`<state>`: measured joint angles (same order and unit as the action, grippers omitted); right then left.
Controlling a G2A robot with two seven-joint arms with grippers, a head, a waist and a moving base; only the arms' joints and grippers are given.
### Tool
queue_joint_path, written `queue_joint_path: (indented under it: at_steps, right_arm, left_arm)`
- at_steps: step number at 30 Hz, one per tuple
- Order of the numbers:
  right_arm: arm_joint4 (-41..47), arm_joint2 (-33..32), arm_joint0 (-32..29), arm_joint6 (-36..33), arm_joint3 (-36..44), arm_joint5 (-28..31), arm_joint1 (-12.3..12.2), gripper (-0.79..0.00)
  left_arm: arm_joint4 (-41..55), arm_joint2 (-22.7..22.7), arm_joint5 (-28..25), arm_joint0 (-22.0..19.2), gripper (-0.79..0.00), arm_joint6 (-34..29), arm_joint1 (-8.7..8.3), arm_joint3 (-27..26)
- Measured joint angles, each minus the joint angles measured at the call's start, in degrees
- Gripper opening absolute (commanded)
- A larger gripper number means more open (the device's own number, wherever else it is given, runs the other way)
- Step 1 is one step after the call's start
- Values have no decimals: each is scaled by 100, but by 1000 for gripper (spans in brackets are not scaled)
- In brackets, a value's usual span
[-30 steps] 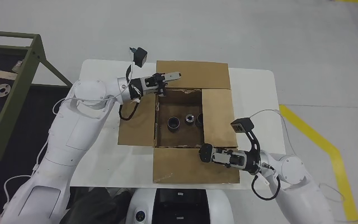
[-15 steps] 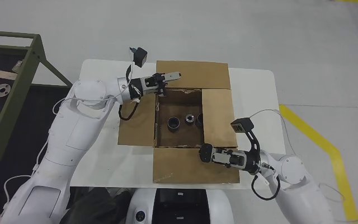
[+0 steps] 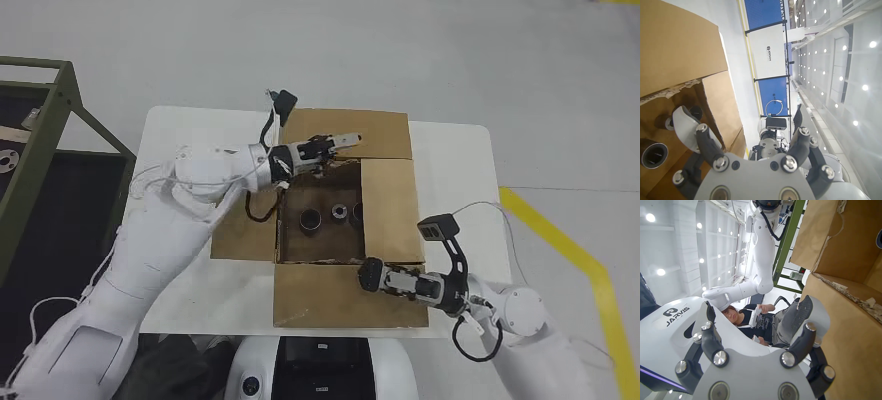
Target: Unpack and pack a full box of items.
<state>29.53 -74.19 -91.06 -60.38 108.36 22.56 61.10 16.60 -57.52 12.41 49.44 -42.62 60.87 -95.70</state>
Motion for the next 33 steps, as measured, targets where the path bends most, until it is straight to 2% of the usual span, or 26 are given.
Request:
queue_joint_path:
  at_steps: [8, 17, 33]
  right_arm:
    - [57, -180, -243, -7, 69, 129, -41, 0]
    - [103, -277, -336, 40, 75, 173, -67, 0]
    - [-29, -268, -458, 266, 179, 23, -90, 0]
  left_arm:
    - [-131, 764, 158, -340, 0, 434, 257, 405]
    - [-204, 1282, 175, -516, 0, 558, 483, 883]
    - [-139, 1664, -155, -742, 0, 718, 830, 1634]
